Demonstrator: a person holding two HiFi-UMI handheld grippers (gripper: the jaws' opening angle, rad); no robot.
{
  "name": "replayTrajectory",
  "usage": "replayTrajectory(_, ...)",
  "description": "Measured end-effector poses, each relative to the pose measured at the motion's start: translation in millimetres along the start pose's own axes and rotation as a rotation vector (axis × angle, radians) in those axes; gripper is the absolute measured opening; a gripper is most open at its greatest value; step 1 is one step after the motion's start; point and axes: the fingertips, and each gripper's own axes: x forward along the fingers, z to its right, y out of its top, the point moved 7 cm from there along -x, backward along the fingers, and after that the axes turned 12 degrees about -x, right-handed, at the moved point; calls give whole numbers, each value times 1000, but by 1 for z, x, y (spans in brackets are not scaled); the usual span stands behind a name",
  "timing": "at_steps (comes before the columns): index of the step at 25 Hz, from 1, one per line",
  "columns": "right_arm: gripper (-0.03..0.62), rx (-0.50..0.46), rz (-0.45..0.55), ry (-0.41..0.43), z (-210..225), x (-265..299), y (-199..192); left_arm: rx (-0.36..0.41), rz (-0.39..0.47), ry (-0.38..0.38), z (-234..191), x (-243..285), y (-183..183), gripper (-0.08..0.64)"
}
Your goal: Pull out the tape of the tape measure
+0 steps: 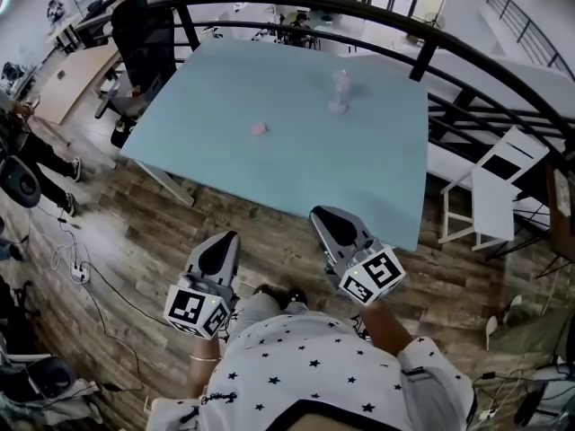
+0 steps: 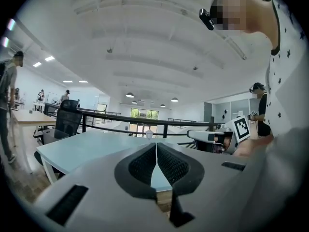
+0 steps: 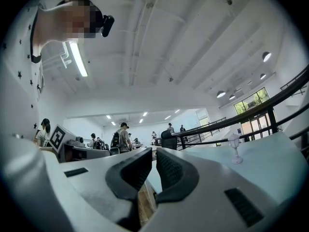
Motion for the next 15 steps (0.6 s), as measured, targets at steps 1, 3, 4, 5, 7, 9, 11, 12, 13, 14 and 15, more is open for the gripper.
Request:
replayTrajectory(1, 9, 3, -1, -4, 3, 2, -2, 6, -7, -5, -2, 4, 1, 29)
replayTrajectory(3, 9, 3, -4, -14, 9, 7, -5, 13, -11, -9, -9, 12, 2, 29)
replayTrajectory(4, 9, 2, -5, -18, 12, 10, -6, 13, -9, -11, -13, 16, 3, 29)
replayTrajectory(5, 9, 1, -6, -21, 14, 13, -7, 15, -7, -15, -16, 21, 6, 29)
replayTrajectory(7, 9, -5, -8, -30, 20, 20, -7, 23, -4, -29, -24, 32, 12, 29)
replayTrajectory(9, 9, -14, -11, -46, 27, 26, -6, 29, -4, -51, -32, 46, 18, 29)
replayTrajectory(11, 9, -22, -12, -73, 37, 32, -5, 31, 0, -73, -43, 62, 23, 29)
replayTrajectory(12, 11, -26, -11, -90, 42, 36, -4, 33, 3, -82, -49, 70, 26, 29)
replayTrajectory(13, 12, -31, -11, -109, 48, 41, -4, 35, 4, -92, -56, 79, 29, 29)
replayTrajectory(14, 12, -38, -12, -126, 54, 46, -3, 39, 4, -103, -63, 88, 33, 29)
replayTrajectory(15, 12, -45, -15, -140, 59, 51, -3, 43, 4, -114, -70, 97, 37, 29)
